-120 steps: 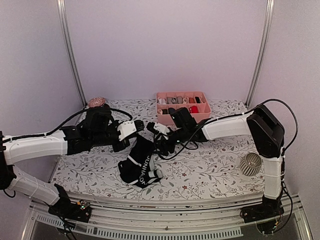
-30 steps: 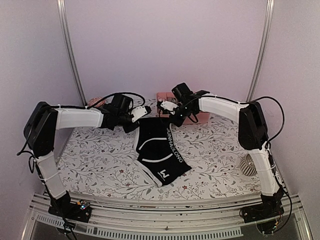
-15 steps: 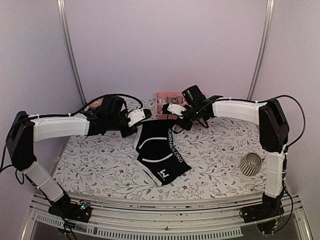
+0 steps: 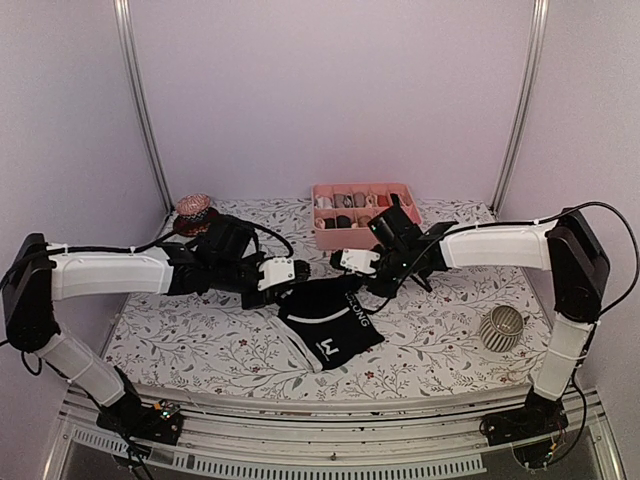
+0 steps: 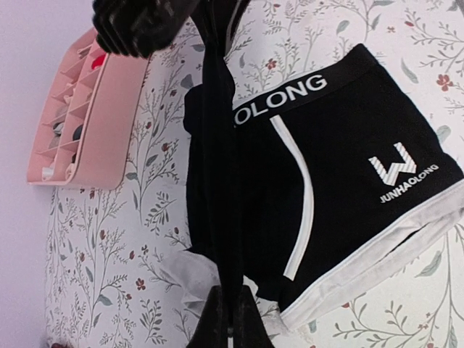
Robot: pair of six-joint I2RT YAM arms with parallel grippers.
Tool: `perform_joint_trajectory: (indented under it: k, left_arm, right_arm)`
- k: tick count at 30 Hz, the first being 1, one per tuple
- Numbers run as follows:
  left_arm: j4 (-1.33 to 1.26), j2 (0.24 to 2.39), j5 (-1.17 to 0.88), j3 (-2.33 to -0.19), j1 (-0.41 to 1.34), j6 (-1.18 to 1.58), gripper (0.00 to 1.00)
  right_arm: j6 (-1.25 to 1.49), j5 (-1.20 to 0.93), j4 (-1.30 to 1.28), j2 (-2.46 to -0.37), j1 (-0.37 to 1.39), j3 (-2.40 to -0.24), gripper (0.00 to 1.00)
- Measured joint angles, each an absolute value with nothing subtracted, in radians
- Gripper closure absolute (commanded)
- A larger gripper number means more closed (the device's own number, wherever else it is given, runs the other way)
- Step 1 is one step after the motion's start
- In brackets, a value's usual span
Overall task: Roll the underwear
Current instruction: Fold the underwear at the center of the board.
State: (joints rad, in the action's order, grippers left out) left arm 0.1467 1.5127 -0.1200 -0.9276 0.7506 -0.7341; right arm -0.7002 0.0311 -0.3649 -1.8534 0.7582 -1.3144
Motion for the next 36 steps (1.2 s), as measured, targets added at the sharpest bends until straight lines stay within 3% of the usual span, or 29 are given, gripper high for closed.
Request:
perform_joint_trajectory:
  k: [15,36]
  left_arm:
    - [0.287,1.497,-0.303,-0.907,0.838,-0.732,1.00]
    - [0.361,1.581,-0.378,-0.915,0.920,-0.699,1.00]
  right_arm:
    - [-0.598,0.259,-0.305,-1.702,0.904,-1.103,0.94]
    - [-0.459,0.458,-0.300,-1.707,1.019,-0.970,0.91]
